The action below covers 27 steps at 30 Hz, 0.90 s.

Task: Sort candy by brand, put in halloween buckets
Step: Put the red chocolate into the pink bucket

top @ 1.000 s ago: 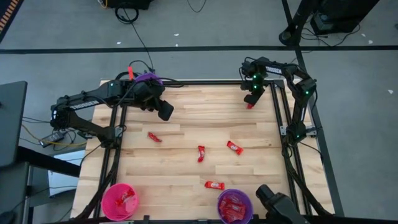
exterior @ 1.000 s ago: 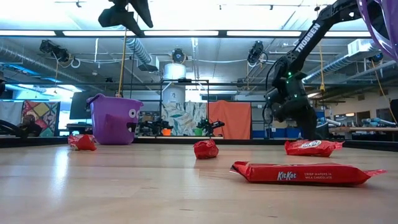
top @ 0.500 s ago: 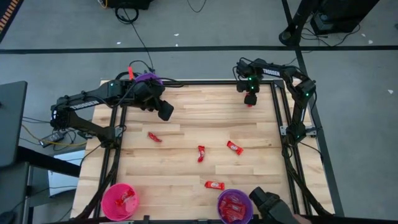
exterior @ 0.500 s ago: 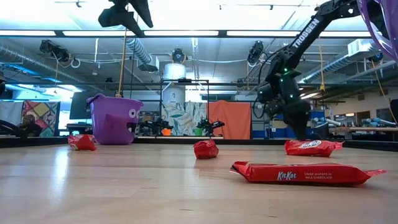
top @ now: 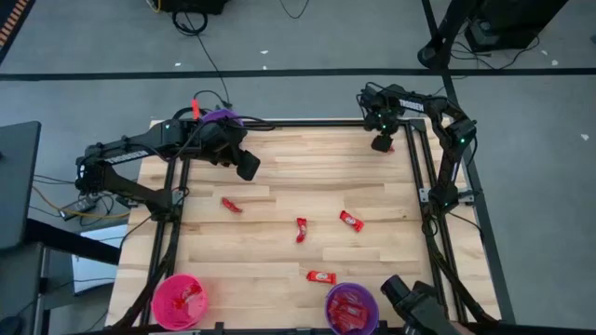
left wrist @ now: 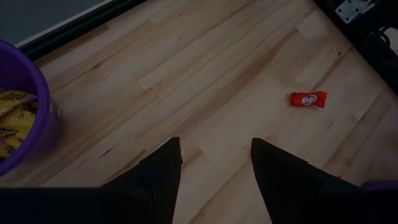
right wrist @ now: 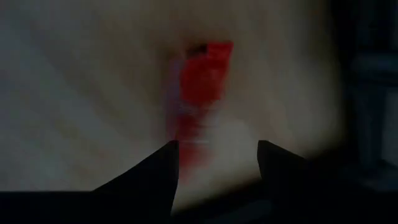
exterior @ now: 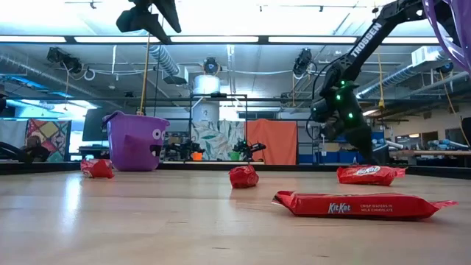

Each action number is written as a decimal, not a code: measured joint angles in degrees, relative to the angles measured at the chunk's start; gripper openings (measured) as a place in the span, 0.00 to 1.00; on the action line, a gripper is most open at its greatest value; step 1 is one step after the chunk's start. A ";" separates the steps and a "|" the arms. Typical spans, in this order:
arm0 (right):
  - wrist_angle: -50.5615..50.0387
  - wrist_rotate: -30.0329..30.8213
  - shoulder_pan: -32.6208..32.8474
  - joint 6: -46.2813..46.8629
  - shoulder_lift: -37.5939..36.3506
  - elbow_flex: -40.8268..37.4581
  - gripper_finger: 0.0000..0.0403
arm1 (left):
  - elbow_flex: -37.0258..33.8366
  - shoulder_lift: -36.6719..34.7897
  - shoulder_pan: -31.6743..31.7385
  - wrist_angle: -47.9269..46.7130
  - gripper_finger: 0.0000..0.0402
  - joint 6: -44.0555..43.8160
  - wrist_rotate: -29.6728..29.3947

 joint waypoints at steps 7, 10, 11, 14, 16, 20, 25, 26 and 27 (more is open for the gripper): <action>2.09 -7.45 0.14 -0.17 -1.13 0.00 0.55 | 0.00 0.00 0.00 0.00 0.49 -0.02 -0.01; 3.54 -7.43 0.05 -0.12 -1.07 -0.22 0.55 | 0.01 0.00 0.00 0.00 0.49 -0.02 -0.02; 4.45 -7.47 -0.03 -0.27 -1.07 -0.43 0.55 | 0.02 0.00 0.01 0.00 0.49 -0.05 -0.03; 6.09 -7.67 -0.64 -0.73 -1.07 -1.66 0.55 | 0.02 0.00 0.02 0.00 0.49 -0.29 -0.06; 7.36 -7.64 -1.20 0.15 -1.02 -2.59 0.55 | 0.00 0.00 0.00 0.00 0.49 -0.39 -0.08; 7.28 -7.51 -2.27 4.05 -0.98 -3.64 0.55 | 0.01 0.00 0.00 0.00 0.49 -1.47 -0.29; 7.20 -7.49 -3.86 9.28 -0.99 -5.03 0.55 | 0.02 0.00 0.00 0.00 0.49 -1.56 -0.38; 7.25 -7.51 -4.21 10.53 -1.01 -5.56 0.55 | 0.00 0.00 0.00 0.00 0.49 -1.58 -0.38; 7.47 -7.58 -4.56 11.40 -1.01 -6.27 0.55 | 0.02 0.00 0.00 0.00 0.49 -1.60 -0.38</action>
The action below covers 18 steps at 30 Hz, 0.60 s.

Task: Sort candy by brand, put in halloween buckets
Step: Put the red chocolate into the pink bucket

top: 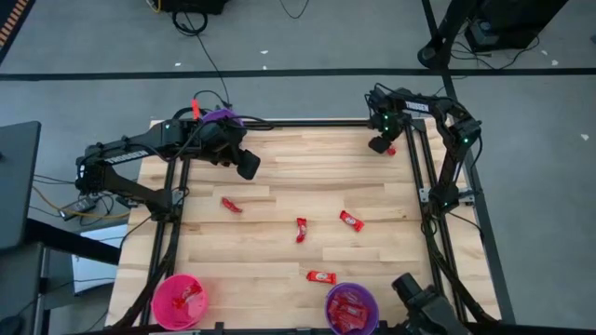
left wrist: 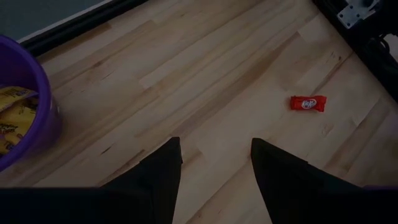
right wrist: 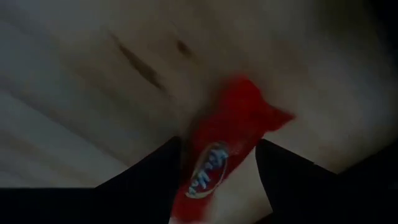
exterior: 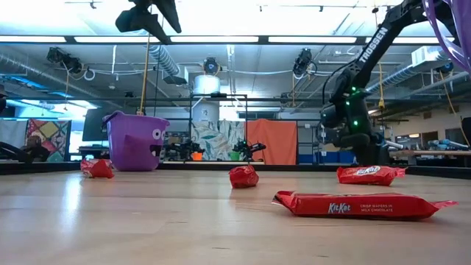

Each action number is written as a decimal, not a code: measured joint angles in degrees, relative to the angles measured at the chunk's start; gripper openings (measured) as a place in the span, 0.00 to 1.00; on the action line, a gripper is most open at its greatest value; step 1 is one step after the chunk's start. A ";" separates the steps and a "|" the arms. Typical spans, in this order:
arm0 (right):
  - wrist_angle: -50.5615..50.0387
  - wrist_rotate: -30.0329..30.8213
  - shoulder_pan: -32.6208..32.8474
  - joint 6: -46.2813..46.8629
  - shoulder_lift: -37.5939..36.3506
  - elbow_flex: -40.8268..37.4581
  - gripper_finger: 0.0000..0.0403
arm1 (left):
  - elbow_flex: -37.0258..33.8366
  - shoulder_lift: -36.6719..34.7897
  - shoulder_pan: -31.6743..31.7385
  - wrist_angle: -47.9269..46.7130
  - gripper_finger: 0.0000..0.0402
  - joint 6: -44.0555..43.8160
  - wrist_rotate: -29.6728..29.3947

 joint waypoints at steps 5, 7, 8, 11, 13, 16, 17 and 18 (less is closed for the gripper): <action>1.86 -1.66 -0.25 1.46 -0.37 -1.90 0.51 | -0.01 0.00 0.02 0.09 0.49 -0.33 -0.07; 1.72 -1.23 -0.23 1.54 -0.35 -2.01 0.45 | 0.00 0.00 0.00 0.11 0.49 -0.35 -0.09; 1.69 -1.12 -0.23 1.57 -0.35 -2.01 0.41 | 0.00 0.00 0.02 0.13 0.49 -0.35 -0.09; 1.33 -0.20 -0.14 1.76 -0.29 -1.62 0.25 | 0.00 0.00 0.02 0.73 0.49 -0.31 -0.09; 0.74 0.83 -0.17 3.20 -0.04 -0.33 0.15 | 0.00 0.20 0.02 2.68 0.49 0.22 -0.12; 0.51 -1.89 -0.49 5.25 -0.39 2.47 0.12 | 0.00 1.41 -0.02 7.68 0.49 3.41 -0.13; -0.23 -3.72 -0.42 5.83 -0.98 3.45 0.12 | 0.00 2.14 -0.21 9.35 0.49 4.60 0.14; -0.91 -5.80 -0.18 6.04 -1.71 4.46 0.12 | 0.00 2.91 -0.38 10.85 0.49 5.40 0.61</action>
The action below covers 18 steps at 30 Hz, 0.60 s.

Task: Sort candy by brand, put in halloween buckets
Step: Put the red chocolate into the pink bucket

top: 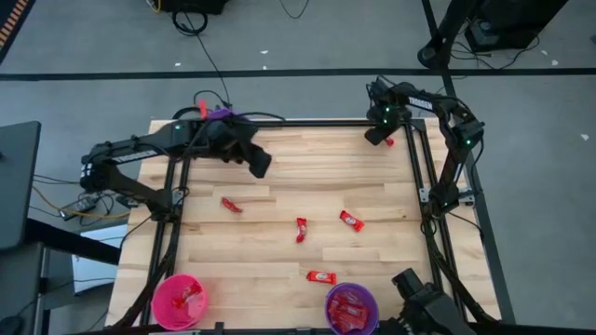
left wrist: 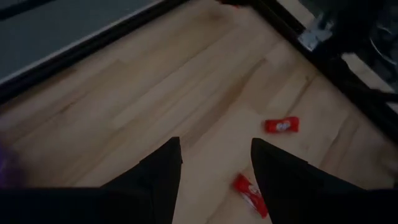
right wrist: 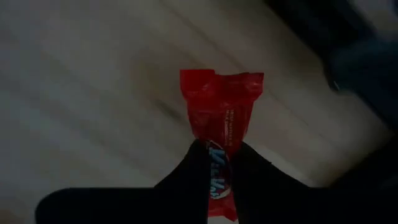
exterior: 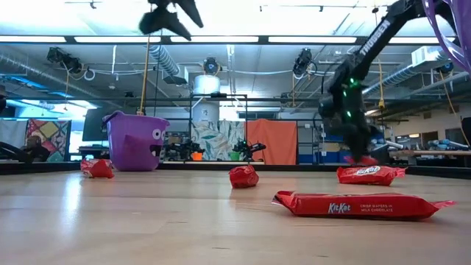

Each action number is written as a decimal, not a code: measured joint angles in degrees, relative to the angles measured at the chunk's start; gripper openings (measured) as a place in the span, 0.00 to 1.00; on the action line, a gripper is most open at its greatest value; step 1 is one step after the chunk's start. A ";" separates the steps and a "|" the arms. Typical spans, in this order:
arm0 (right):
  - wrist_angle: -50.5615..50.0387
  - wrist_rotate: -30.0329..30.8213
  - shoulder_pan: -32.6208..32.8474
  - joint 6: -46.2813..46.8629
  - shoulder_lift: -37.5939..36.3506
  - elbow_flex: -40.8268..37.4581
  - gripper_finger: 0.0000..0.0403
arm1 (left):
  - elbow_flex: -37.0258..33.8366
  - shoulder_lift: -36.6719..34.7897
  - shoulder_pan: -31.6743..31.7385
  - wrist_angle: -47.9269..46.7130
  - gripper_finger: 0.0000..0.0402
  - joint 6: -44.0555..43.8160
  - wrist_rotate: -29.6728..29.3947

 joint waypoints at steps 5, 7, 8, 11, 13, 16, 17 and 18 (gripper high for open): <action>-4.61 -9.98 2.29 0.27 -3.76 4.92 0.12 | 0.00 4.08 -0.12 1.82 0.49 2.34 3.01; -4.74 -14.00 4.05 1.55 -6.03 6.04 0.12 | 0.00 5.14 -0.11 -0.45 0.49 2.36 3.06; -4.77 -16.17 5.23 2.77 -7.20 6.36 0.12 | 0.00 5.36 -0.11 -0.82 0.49 2.38 3.15; -3.67 -23.96 9.39 6.13 -11.00 6.51 0.12 | 0.00 5.29 -0.47 -0.89 0.49 3.49 3.14; -1.41 -28.31 12.74 8.99 -13.61 6.51 0.12 | 0.00 5.18 -0.71 1.08 0.49 3.73 1.60; 5.99 -31.49 18.25 14.97 -17.57 6.51 0.12 | 0.00 5.39 -0.83 5.94 0.49 3.75 0.64; 9.62 -31.82 20.19 17.27 -19.05 6.51 0.12 | 0.00 5.63 -0.81 8.31 0.49 3.61 0.64; 13.45 -32.09 21.86 19.22 -20.42 6.51 0.12 | 0.02 5.92 -0.78 10.35 0.49 3.47 0.65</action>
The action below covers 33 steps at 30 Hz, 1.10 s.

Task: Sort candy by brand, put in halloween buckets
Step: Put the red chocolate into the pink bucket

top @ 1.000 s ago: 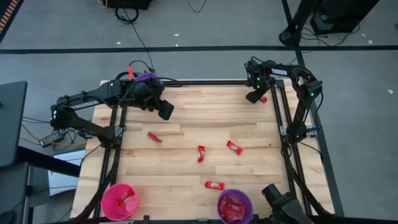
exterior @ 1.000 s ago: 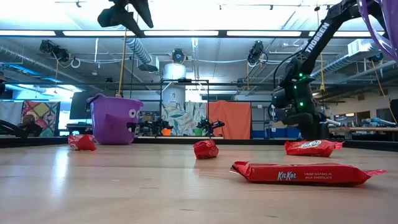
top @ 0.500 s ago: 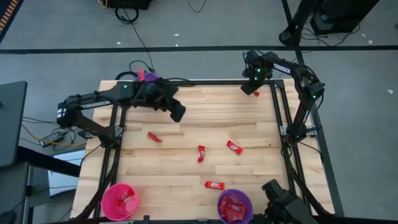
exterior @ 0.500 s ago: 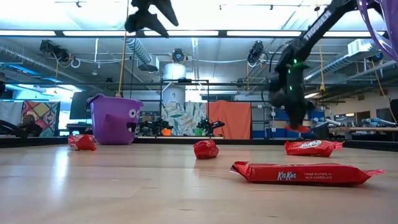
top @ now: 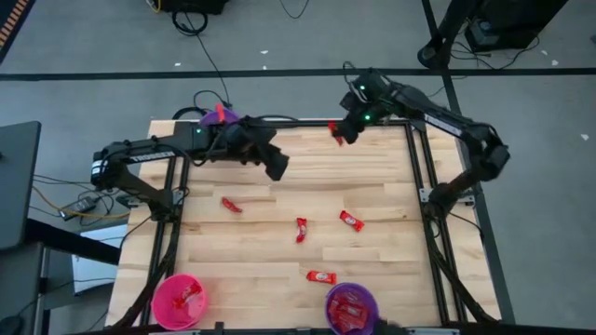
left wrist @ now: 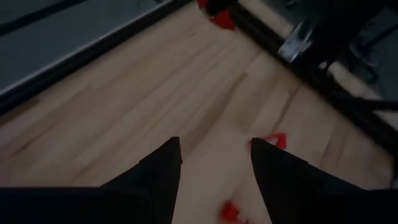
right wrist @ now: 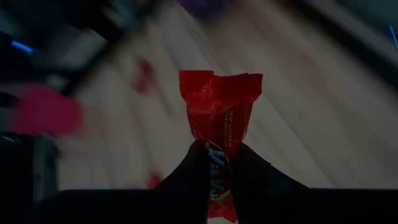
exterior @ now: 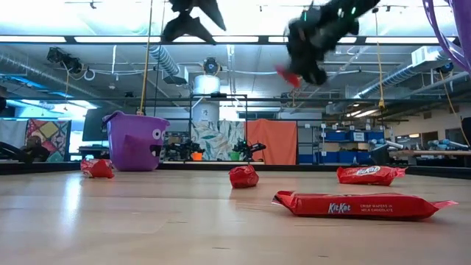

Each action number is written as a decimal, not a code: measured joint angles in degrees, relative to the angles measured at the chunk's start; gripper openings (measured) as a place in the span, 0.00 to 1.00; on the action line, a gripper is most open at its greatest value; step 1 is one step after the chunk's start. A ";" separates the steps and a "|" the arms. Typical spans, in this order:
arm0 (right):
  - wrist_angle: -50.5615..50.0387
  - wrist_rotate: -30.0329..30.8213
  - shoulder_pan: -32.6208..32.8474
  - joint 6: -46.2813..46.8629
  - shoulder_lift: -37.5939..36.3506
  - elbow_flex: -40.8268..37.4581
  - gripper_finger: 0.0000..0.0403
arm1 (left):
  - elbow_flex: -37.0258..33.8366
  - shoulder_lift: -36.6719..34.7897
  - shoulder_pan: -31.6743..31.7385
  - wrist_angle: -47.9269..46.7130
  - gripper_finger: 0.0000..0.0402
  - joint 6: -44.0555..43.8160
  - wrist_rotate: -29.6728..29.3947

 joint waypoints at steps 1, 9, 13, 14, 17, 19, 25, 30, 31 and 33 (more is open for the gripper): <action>3.80 -0.07 1.59 1.63 -1.33 0.02 0.12 | 0.00 0.29 0.01 1.32 0.50 0.00 0.10; 18.09 2.64 13.68 -0.32 -6.95 0.09 0.14 | -0.02 0.86 2.14 15.73 0.58 4.98 5.91; 17.24 6.13 17.55 -2.93 -6.98 0.09 0.13 | -0.02 0.45 1.90 23.86 0.61 9.24 8.76; 17.28 7.17 18.45 -3.22 -6.97 0.09 0.13 | -0.02 0.44 1.79 25.01 0.62 9.46 9.30; 18.10 10.03 20.69 -3.48 -6.97 0.09 0.14 | 0.00 1.37 1.77 26.31 0.62 8.80 10.20; 18.57 10.65 21.67 -3.82 -6.97 0.09 0.14 | -0.02 2.36 1.77 25.46 0.62 7.85 9.67; 18.33 11.60 23.52 -3.85 -6.97 0.09 0.14 | -0.02 4.18 1.72 26.17 0.62 7.98 7.78; 18.45 12.82 23.69 -3.57 -6.95 0.02 0.15 | -0.02 4.57 1.49 27.58 0.58 9.33 7.61; 18.45 12.76 23.69 -3.51 -6.95 0.02 0.15 | -0.02 4.61 1.49 27.59 0.56 9.35 7.52; 18.49 12.82 23.71 -3.46 -6.93 0.02 0.15 | -0.02 4.62 1.46 27.51 0.50 9.35 7.61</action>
